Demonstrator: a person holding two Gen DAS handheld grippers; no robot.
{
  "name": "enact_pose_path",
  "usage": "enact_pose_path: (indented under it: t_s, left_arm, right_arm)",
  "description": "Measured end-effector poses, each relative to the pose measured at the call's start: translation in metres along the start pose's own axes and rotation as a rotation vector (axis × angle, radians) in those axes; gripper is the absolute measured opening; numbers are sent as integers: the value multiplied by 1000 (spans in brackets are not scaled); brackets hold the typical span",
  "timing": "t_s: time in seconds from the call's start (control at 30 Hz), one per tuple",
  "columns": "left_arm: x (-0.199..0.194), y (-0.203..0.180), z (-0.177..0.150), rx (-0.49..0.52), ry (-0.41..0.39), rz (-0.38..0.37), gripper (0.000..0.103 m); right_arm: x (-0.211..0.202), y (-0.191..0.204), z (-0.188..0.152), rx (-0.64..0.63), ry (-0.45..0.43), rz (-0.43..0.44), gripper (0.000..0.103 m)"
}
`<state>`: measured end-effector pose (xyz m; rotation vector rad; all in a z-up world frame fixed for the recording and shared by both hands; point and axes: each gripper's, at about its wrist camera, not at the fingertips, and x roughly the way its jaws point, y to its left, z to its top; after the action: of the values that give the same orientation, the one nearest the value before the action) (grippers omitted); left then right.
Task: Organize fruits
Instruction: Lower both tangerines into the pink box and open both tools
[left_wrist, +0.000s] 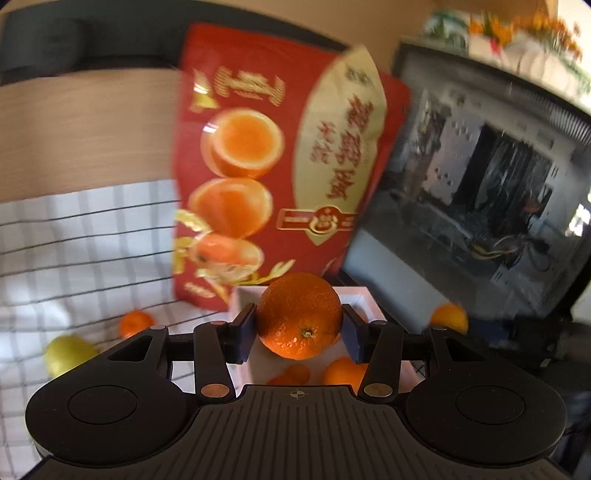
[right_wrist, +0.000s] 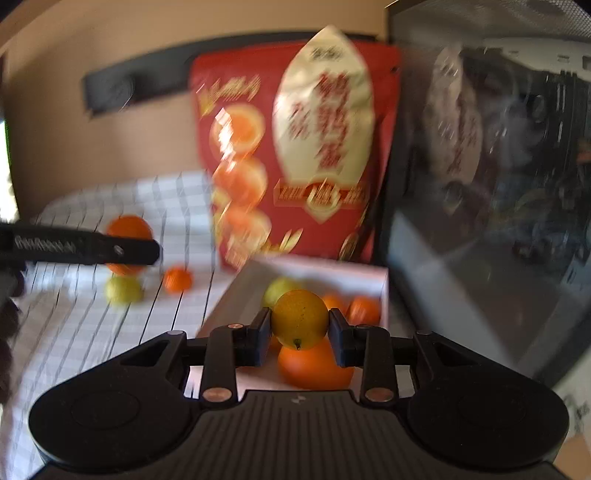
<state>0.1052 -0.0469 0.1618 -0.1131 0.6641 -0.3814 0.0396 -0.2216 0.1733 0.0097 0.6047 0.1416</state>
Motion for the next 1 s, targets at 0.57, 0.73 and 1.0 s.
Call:
enact_pose_path:
  t_s: [0.57,0.73,1.0]
  left_arm:
    - [65,-1,-35,60,134,1,52]
    - [45,9,-38,56,117,22,52]
    - [1,59,-54,-45,83,110,52]
  right_arm:
    - [107,-36,11,144,239,-13,32]
    - [130,-29,12,170,281,15,32]
    - [133,12,24,93,270,40,38]
